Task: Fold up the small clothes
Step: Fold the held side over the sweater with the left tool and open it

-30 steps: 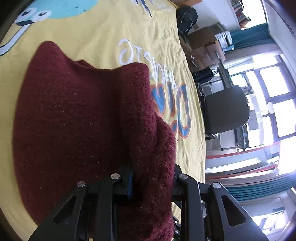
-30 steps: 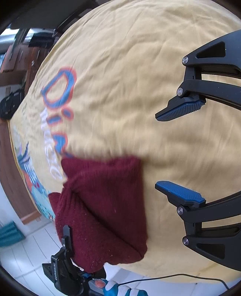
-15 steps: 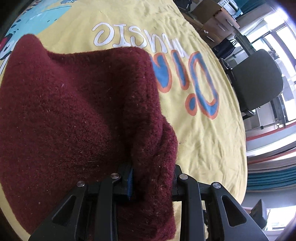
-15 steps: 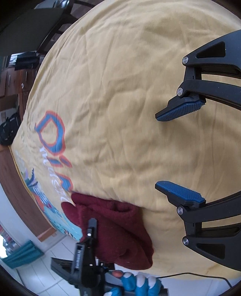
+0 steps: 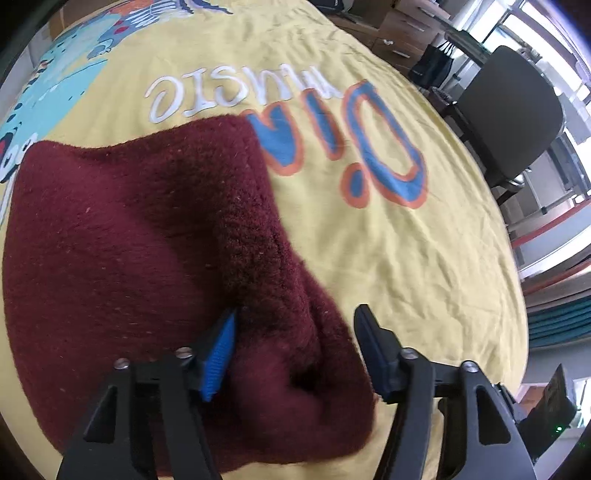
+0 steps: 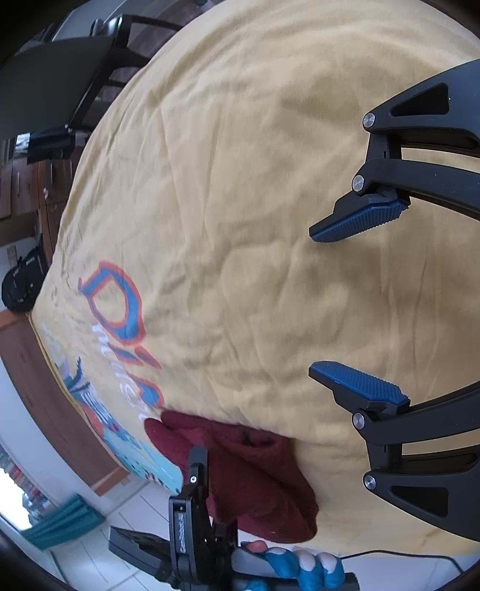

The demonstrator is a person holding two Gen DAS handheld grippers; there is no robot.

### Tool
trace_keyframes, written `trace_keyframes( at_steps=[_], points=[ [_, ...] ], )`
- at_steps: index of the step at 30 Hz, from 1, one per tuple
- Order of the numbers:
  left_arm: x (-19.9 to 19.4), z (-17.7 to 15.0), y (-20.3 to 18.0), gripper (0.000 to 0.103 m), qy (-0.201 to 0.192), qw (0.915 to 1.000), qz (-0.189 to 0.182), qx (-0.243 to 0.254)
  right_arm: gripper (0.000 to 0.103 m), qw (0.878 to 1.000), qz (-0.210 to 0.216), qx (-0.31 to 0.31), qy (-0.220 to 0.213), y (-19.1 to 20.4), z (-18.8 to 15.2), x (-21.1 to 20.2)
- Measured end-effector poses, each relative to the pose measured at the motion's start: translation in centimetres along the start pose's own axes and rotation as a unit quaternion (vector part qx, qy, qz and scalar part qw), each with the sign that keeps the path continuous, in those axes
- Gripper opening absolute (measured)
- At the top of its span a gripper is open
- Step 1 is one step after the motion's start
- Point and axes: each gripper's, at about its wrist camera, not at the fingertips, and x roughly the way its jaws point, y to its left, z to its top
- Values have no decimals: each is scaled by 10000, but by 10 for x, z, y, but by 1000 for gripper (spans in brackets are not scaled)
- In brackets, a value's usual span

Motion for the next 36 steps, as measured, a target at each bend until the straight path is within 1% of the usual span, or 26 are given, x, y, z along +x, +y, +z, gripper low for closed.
trace_keyframes(
  at_steps=[2, 6, 10, 14, 17, 20, 22, 24, 27, 30, 32, 36],
  points=[
    [-4, 1, 0, 59, -56, 9999, -102, -59, 69, 10000, -48, 2, -2, -3, -1, -4],
    [-21, 2, 9, 59, -208, 9976, -620, -225, 69, 9999, -112, 45, -21, -6, -3, -10],
    [-39, 6, 12, 60, -271, 9948, -961, -193, 69, 9999, -125, 36, -60, -1, -4, -17],
    [-63, 5, 18, 60, -380, 9895, -1392, -104, 69, 9998, -153, -50, -90, 9, -3, -24],
    [-81, 5, 23, 60, -479, 9873, -1513, -19, 69, 9997, -179, -102, -111, 17, -2, -28],
    [-98, -1, 39, 60, -557, 9878, -1452, 79, 69, 9996, -207, -175, -122, 28, 0, -32],
    [-107, -6, 53, 60, -612, 9895, -1304, 125, 69, 9994, -205, -242, -138, 38, 2, -34],
    [-110, -11, 71, 60, -640, 9920, -1075, 163, 69, 9992, -193, -317, -154, 49, 4, -36],
    [-115, -22, 104, 61, -646, 9934, -943, 2, 69, 9987, -152, -463, -170, 69, 11, -36],
    [-116, -28, 128, 60, -677, 9942, -837, -83, 69, 9974, -61, -688, -211, 97, 23, -34],
    [-116, -31, 141, 61, -685, 9945, -786, -99, 69, 9959, 78, -866, -266, 123, 34, -31],
    [-113, -35, 153, 61, -688, 9954, -670, 62, 69, 9912, 443, -1194, -370, 173, 54, -23]
  ],
)
